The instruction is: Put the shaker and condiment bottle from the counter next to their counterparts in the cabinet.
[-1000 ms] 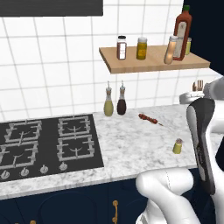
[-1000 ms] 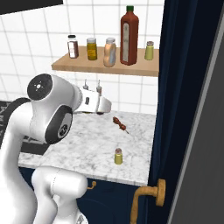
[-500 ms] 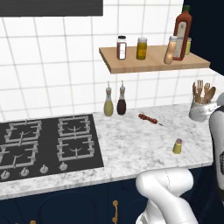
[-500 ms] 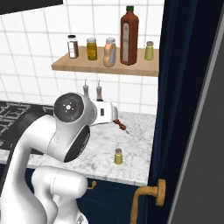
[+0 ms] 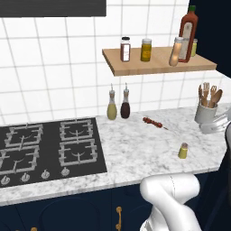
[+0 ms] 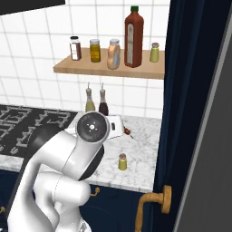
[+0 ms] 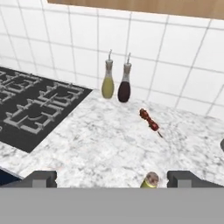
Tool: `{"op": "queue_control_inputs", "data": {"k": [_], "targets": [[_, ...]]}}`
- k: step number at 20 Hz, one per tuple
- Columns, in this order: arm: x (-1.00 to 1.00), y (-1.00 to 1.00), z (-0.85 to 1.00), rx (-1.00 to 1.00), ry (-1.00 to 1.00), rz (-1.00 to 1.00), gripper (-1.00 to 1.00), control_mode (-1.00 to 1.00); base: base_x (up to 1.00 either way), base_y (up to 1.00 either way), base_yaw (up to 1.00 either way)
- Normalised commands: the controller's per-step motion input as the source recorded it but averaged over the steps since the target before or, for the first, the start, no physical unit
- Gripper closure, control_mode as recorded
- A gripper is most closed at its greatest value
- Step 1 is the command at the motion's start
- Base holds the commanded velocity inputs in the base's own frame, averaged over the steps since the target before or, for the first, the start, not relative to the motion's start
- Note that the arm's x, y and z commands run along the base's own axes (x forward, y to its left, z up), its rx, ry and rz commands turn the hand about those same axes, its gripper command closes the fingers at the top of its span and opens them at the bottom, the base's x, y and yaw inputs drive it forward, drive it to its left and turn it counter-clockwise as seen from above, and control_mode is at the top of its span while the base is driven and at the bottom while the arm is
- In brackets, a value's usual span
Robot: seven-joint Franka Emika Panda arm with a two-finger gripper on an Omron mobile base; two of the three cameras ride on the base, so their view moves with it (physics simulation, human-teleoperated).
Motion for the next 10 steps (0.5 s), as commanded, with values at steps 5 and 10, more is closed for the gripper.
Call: {"op": "queue_control_inputs", "data": {"k": [5,10], "targets": [[0.0,0.0,-0.44,0.0,-0.02,0.12,-1.0,-1.0,0.0,0.0,0.0],[-0.01,0.0,-0.48,0.0,-0.06,0.09,-1.0,-1.0,0.0,0.0,0.0]]}}
